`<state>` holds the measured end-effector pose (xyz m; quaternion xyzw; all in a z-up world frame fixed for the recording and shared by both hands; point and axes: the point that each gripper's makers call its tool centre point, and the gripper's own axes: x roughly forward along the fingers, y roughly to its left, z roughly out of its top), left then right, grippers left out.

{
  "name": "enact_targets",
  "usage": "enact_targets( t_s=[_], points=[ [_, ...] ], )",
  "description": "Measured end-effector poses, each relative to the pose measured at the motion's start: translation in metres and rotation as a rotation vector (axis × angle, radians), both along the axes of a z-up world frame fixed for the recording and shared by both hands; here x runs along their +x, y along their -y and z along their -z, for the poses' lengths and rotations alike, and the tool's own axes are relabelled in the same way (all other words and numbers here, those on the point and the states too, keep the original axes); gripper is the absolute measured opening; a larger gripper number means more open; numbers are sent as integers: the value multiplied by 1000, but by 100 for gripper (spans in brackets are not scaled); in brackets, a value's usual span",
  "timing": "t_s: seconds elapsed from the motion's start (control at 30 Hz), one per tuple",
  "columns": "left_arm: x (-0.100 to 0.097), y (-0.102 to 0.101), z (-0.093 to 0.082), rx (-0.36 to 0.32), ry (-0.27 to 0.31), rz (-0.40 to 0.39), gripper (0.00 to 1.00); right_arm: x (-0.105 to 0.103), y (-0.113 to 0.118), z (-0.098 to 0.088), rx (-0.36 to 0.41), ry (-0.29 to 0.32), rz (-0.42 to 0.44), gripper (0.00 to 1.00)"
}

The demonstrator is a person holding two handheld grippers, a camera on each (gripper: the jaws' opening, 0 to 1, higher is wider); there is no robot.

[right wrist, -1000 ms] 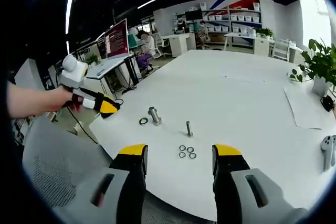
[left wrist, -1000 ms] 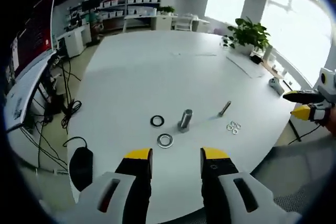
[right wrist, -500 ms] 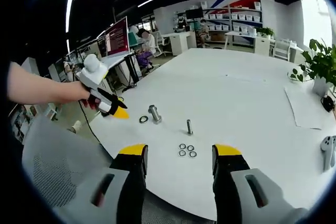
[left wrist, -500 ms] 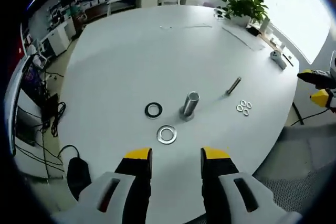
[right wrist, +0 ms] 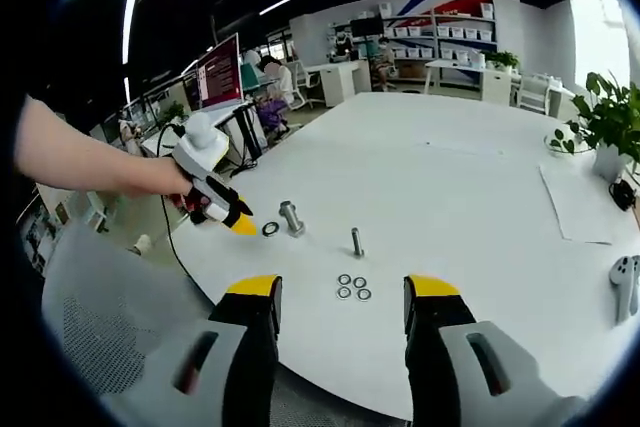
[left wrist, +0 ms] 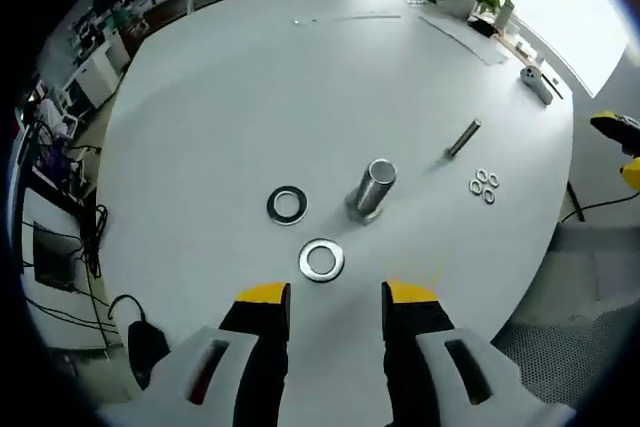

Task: Place the washer onto the threaded stud by aligning its center hole with the stud, sliding it down to the base, and recovering from edge contact or off-axis alignment until the washer reaches the visible bottom stop.

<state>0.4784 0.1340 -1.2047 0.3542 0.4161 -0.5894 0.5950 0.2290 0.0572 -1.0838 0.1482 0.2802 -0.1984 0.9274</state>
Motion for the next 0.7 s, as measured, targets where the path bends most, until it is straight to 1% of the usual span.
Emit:
enact_targets(
  t_s=[0.13,0.23,0.3,0.4,0.53,0.7],
  points=[
    [0,3,4,16,-4,1,35,0,1,-1,0,1,3,52],
    [3,6,11,35,-6,8,35,-1,2,-1,2,1,7,52],
    [0,2,15,53,2,18,34,-1,1,-1,5,1,8,52],
    [-1,5,20,71,8,31,34,-1,1,0,7,-2,6,52],
    [-4,5,22,88,13,39,34,-1,1,0,7,-5,5,52],
    [-3,9,27,103,24,57,33,-2,1,0,10,-3,11,52]
  ],
)
